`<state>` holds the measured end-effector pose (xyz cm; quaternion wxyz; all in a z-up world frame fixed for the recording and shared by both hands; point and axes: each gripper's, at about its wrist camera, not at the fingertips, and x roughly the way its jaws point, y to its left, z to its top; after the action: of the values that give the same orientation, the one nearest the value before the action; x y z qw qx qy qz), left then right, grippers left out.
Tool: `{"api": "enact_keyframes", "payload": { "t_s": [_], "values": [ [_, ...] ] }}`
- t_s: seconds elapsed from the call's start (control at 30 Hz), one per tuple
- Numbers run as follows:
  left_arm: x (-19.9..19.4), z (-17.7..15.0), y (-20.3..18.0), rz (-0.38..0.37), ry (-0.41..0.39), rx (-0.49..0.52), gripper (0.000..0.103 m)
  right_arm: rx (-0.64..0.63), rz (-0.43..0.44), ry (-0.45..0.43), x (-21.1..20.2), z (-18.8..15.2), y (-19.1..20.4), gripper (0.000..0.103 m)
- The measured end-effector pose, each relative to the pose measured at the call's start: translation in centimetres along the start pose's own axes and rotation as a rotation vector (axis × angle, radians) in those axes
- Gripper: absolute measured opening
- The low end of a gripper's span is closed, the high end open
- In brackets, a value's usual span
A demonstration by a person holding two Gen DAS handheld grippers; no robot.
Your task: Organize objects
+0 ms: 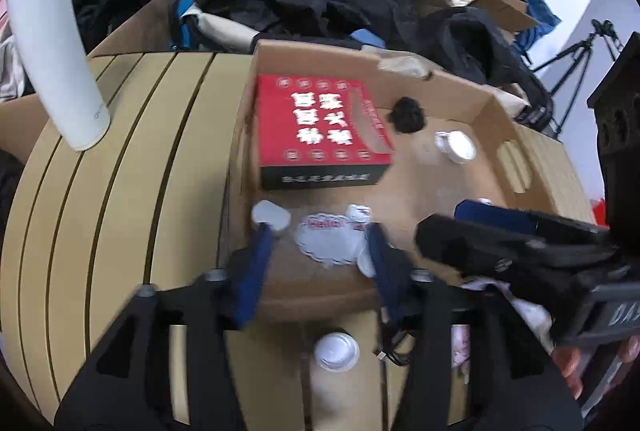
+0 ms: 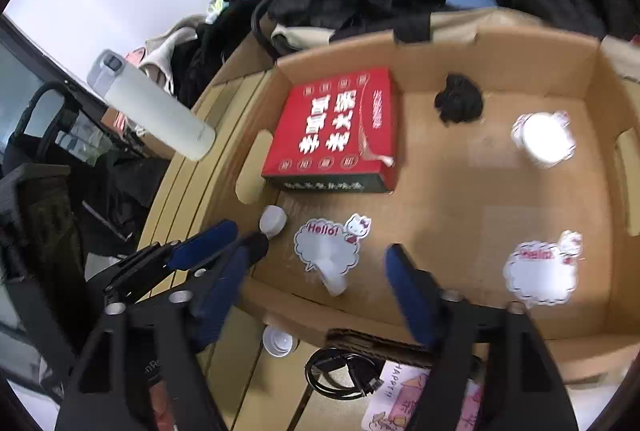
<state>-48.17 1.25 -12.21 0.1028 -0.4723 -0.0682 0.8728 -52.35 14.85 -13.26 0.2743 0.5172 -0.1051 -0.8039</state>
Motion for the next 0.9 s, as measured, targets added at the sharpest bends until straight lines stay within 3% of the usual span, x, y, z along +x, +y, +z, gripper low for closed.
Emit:
{"api": "enact_keyframes", "payload": {
  "t_s": [0.03,0.23,0.37,0.47,0.57,0.7,0.9],
  "values": [
    [-0.9,0.0,-0.3,0.013,-0.017,0.013,0.065,0.001,-0.01,-0.01,-1.0,0.0,0.2,0.078],
    [-8.3,0.6,-0.9,0.061,-0.095,0.014,0.075,-0.041,-0.159,-0.056,-8.4,-0.9,1.1,0.078],
    [-13.8,-0.5,-0.7,0.077,-0.126,-0.013,0.097,-0.047,-0.258,-0.08,-14.1,-3.3,0.8,0.078],
    [-17.0,-2.3,-0.9,0.11,-0.117,-0.019,0.097,-0.028,-0.309,-0.104,-18.0,-5.6,0.4,0.078],
    [-20.2,-5.2,-1.5,0.118,-0.127,-0.011,0.103,-0.034,-0.343,-0.14,-21.4,-8.4,0.8,0.078],
    [-24.4,-11.0,-3.0,0.111,-0.167,0.001,0.103,-0.065,-0.382,-0.191,-25.0,-13.2,2.2,0.078],
    [-28.6,-22.6,-6.0,0.164,-0.238,0.034,0.103,-0.135,-0.354,-0.264,-27.5,-26.1,5.3,0.083]
  ]
}}
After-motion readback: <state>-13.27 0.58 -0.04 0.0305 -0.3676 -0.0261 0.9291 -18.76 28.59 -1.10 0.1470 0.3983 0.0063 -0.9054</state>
